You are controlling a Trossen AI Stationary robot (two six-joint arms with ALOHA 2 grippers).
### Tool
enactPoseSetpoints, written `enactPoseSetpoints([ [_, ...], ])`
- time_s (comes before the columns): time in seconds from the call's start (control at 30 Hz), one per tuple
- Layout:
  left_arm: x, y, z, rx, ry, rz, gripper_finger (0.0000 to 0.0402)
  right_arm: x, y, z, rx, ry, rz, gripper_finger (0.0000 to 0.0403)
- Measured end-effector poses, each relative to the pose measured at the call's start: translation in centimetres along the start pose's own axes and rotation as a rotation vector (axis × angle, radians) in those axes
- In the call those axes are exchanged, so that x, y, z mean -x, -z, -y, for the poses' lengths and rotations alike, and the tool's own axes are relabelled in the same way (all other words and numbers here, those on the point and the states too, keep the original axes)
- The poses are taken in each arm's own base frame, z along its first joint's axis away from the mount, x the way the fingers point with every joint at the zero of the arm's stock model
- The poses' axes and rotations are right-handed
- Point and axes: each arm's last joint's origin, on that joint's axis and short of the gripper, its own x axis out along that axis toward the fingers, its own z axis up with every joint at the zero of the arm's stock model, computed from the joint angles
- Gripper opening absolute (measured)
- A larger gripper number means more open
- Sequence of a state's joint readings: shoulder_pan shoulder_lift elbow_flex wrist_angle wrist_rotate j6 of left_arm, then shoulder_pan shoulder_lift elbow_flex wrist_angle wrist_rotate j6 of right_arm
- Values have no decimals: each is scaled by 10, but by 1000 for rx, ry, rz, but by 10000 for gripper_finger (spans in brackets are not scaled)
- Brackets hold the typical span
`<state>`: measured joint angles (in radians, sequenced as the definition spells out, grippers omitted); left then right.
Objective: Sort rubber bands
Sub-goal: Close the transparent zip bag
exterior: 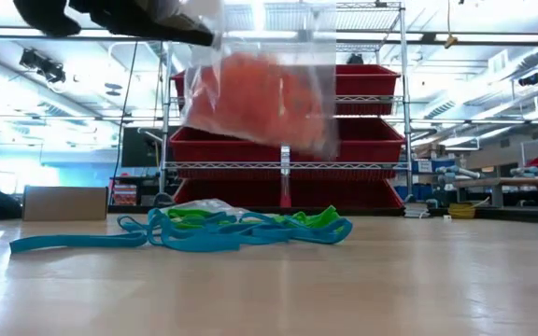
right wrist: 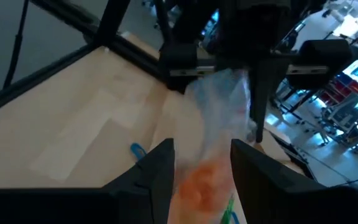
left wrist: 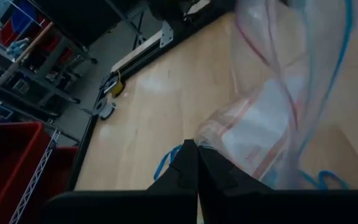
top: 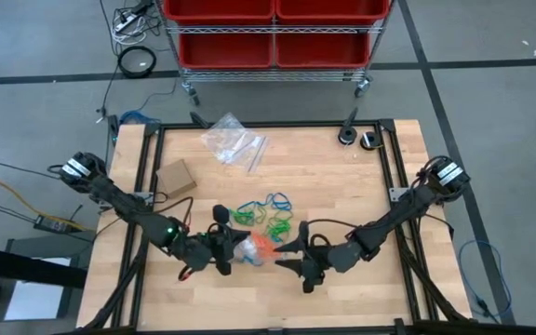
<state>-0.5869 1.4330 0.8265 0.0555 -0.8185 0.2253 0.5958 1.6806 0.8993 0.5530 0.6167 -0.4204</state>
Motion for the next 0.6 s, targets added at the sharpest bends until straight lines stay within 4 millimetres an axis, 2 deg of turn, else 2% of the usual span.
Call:
enactPoseSetpoints([
  [0.13, 1, 2, -2, 11, -2, -19, 0, 0, -1, -5, 12, -45, -82, 146],
  [0.3, 3, 1, -5, 39, -4, -19, 0, 0, 0, -6, -63, -80, -217, 146],
  [0.6, 4, 0, -6, 89, -6, -11, 0, 0, -2, -4, -141, -18, -225, 146],
])
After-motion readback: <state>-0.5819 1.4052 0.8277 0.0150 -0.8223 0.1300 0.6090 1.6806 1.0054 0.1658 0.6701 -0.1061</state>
